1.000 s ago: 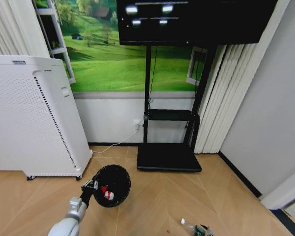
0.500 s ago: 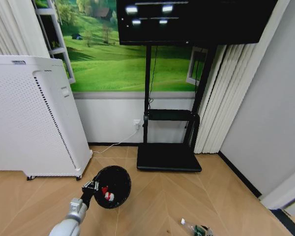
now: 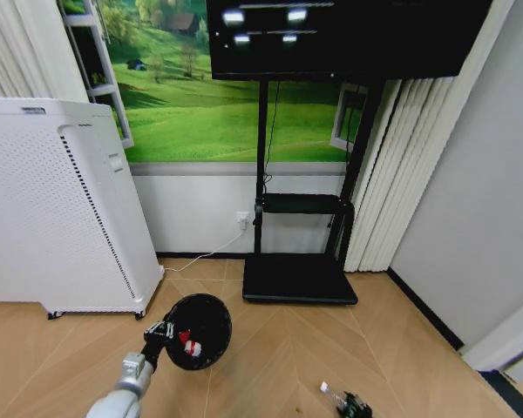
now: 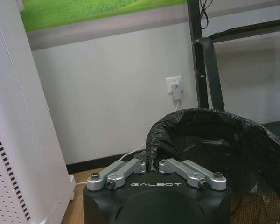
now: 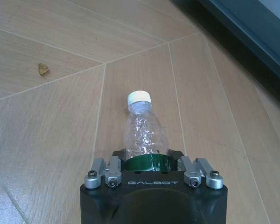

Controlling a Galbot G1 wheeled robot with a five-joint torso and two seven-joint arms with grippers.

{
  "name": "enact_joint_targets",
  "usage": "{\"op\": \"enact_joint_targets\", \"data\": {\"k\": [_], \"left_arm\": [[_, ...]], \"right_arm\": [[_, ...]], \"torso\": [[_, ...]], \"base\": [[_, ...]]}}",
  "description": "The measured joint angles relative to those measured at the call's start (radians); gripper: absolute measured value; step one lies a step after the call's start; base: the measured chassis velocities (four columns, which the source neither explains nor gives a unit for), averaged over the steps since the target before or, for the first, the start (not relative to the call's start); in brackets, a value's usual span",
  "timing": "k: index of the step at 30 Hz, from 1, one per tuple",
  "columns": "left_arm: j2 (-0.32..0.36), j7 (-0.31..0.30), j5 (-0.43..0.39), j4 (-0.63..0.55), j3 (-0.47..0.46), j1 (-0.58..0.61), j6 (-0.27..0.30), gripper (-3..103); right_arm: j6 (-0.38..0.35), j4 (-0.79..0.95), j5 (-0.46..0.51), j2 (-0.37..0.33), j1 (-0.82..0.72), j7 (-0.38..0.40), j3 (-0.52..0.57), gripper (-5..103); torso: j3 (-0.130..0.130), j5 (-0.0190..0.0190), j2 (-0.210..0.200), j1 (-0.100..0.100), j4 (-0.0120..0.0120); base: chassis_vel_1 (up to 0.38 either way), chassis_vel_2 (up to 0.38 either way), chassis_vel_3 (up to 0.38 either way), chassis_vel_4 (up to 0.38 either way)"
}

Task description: Pick up the trash bin and place the garbage on the floor into it.

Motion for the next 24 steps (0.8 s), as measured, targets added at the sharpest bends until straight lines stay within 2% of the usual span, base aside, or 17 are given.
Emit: {"op": "enact_joint_targets", "data": {"k": [1, 2, 3, 8, 15, 18, 20, 24], "left_arm": [[0.0, 0.0, 0.0, 0.0, 0.0, 0.0, 0.0, 6], [-0.001, 0.0, 0.0, 0.001, 0.0, 0.0, 0.0, 6], [-0.002, 0.0, 0.0, 0.002, 0.002, -0.001, 0.0, 6], [-0.005, 0.0, 0.002, 0.007, 0.01, -0.006, 0.0, 6], [-0.007, 0.0, 0.002, 0.012, 0.016, -0.011, 0.0, 6], [-0.018, 0.0, 0.008, 0.026, 0.033, -0.025, 0.0, 6], [-0.045, 0.0, 0.026, 0.058, 0.083, -0.06, -0.002, 6], [-0.063, 0.001, 0.033, 0.096, 0.117, -0.106, -0.002, 6]], "right_arm": [[0.0, 0.0, 0.0, 0.0, 0.0, 0.0, 0.0, 46], [0.002, -0.001, -0.001, 0.0, -0.001, -0.001, 0.0, 41], [0.004, -0.002, -0.001, 0.0, -0.002, -0.002, 0.002, 41], [0.01, -0.002, -0.002, -0.002, -0.007, -0.004, 0.007, 27], [0.009, 0.007, 0.001, -0.005, -0.01, -0.005, 0.013, 20], [0.004, 0.055, 0.027, -0.02, -0.019, 0.0, 0.032, 20], [-0.02, 0.172, 0.101, -0.072, -0.035, 0.018, 0.08, 20], [-0.031, 0.253, 0.172, -0.111, -0.032, 0.028, 0.123, 20]], "torso": [[0.0, 0.0, 0.0, 0.0, 0.0], [0.0, 0.0001, 0.0, 0.0, 0.0], [0.0, 0.0001, 0.0, 0.0, 0.0], [0.0, 0.0002, 0.0, 0.0, 0.0], [0.0, 0.0005, 0.0, 0.0, -0.0001], [0.0, 0.0006, 0.0, 0.0, 0.0], [0.0, 0.0005, 0.0, 0.0, -0.0001], [0.0, 0.0005, 0.0, 0.0, 0.0]], "base": [[0.0, 0.0, 0.0, 0.0], [0.0, 0.0, 0.0, 0.0], [0.0, 0.0, 0.0, 0.0], [0.0, 0.0, 0.0, 0.0], [0.0, 0.0, 0.0, 0.0], [0.0, 0.0, 0.0, 0.0], [0.0, 0.0, 0.0, 0.0], [0.0, 0.0, 0.0, 0.0]]}}
